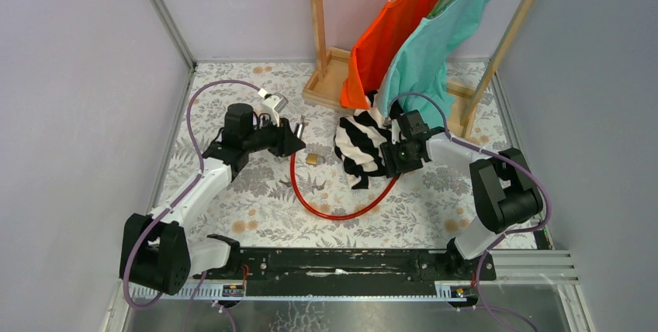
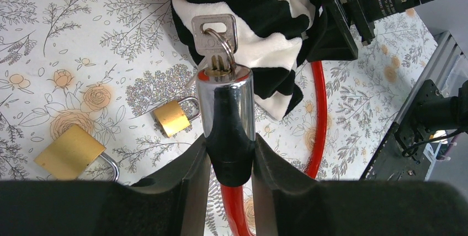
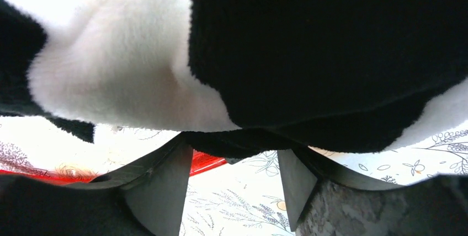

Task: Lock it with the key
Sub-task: Lock the lock.

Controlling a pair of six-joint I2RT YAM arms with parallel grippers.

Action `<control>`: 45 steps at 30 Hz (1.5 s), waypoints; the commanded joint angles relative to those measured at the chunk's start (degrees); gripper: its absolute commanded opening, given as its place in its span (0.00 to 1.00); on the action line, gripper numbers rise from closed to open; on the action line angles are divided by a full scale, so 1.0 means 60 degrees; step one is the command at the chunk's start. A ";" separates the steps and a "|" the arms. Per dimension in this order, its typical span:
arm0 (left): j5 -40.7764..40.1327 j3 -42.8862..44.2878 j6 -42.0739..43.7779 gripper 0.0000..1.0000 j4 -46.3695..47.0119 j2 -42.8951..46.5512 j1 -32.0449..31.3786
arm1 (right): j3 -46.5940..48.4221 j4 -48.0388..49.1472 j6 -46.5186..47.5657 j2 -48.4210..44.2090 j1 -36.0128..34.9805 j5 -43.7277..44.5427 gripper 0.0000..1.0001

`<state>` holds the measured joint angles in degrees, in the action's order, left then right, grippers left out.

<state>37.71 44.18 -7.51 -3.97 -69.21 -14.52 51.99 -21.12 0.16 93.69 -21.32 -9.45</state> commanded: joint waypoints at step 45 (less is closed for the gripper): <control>0.1059 0.1003 0.1737 0.00 0.1085 -0.1741 -0.2838 | -0.0670 -0.0606 0.5195 -0.2151 0.1140 -0.0236 0.00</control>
<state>45.41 50.22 3.75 -2.74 -80.51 -31.14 46.28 -23.20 27.42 85.93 -14.59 -1.54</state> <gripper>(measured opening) 0.353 0.360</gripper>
